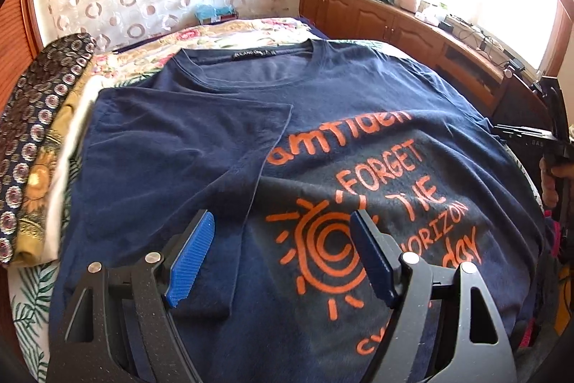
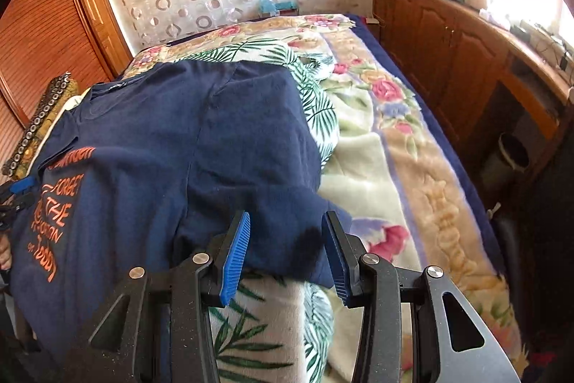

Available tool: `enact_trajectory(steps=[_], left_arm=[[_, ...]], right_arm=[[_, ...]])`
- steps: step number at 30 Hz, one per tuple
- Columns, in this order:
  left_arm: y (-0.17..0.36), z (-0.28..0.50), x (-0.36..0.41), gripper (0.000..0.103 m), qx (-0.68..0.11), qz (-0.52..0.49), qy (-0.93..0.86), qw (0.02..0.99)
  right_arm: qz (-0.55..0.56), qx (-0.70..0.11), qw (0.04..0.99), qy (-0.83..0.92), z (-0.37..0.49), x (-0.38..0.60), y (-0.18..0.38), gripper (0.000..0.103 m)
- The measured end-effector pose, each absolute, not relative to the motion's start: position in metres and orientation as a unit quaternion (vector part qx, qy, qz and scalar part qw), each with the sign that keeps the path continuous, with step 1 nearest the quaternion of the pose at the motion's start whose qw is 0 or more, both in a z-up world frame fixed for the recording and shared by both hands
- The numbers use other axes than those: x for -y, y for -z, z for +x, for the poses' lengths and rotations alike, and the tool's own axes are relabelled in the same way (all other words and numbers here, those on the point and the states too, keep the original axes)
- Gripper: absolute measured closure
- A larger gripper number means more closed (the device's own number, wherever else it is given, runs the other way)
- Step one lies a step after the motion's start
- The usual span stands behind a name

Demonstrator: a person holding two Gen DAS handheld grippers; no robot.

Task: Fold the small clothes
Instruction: 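Grasp the opposite side edge with the right gripper and fold it over the print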

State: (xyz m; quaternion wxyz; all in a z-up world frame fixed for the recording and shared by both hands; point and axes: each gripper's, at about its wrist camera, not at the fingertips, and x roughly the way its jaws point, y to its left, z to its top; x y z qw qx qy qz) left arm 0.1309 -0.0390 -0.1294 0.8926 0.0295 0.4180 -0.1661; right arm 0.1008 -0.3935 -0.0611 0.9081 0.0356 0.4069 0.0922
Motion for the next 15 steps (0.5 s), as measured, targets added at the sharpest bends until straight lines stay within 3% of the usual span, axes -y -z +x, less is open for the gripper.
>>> enact_trajectory(steps=[6,10,13,15], left_arm=[[0.137,0.135,0.045,0.023,-0.426,0.043,0.159,0.89],[0.139,0.136,0.05,0.017,-0.429,0.054,0.156,0.888],[0.142,0.136,0.059,0.011,-0.433,0.079,0.156,0.884],[0.142,0.137,0.059,0.009,-0.434,0.078,0.154,0.884]], right_arm=[[0.057,-0.406,0.906,-0.106,0.109,0.41,0.066,0.061],[0.047,-0.401,0.908,-0.109,0.109,0.406,0.07,0.075],[0.01,-0.393,0.915,-0.085,0.108,0.403,0.066,0.098],[0.003,-0.383,0.919,-0.089,0.105,0.403,0.061,0.099]])
